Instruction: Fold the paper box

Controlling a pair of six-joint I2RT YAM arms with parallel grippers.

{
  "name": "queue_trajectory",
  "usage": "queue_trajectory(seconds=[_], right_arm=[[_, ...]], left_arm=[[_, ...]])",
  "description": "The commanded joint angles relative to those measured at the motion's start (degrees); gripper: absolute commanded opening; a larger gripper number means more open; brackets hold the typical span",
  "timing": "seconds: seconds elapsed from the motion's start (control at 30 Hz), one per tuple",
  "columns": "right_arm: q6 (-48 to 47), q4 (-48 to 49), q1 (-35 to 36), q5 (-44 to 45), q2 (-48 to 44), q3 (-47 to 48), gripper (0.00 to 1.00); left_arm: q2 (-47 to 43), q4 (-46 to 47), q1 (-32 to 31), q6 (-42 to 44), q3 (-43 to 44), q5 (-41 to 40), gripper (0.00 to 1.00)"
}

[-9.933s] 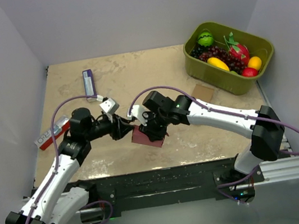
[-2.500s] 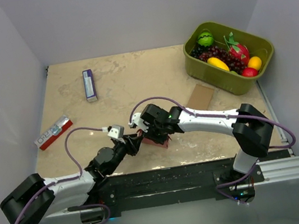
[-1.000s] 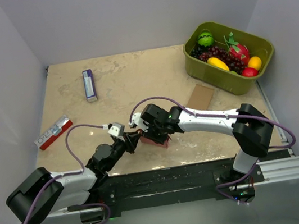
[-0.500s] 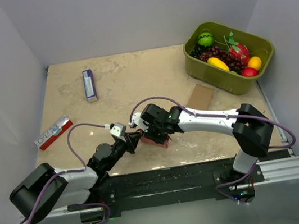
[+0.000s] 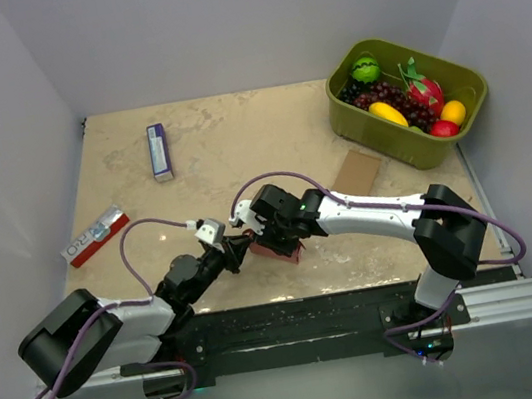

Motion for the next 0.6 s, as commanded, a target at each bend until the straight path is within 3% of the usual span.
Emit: queue_trajectory(seconds=[0.0, 0.17, 0.5, 0.57], right_arm=[[-0.1, -0.2, -0.3, 1.1, 1.0, 0.4, 0.07], [-0.1, -0.2, -0.3, 1.2, 1.0, 0.5, 0.07], [-0.1, -0.3, -0.3, 1.1, 1.0, 0.5, 0.07], [-0.1, -0.4, -0.3, 1.1, 1.0, 0.4, 0.07]], left_arm=[[-1.0, 3.9, 0.5, 1.8, -3.3, 1.6, 0.18], [-1.0, 4.9, 0.9, 2.0, -3.3, 4.4, 0.18], [0.7, 6.3, 1.1, 2.3, -3.3, 5.8, 0.00], [1.2, 6.3, 1.1, 2.5, -3.2, 6.0, 0.00]])
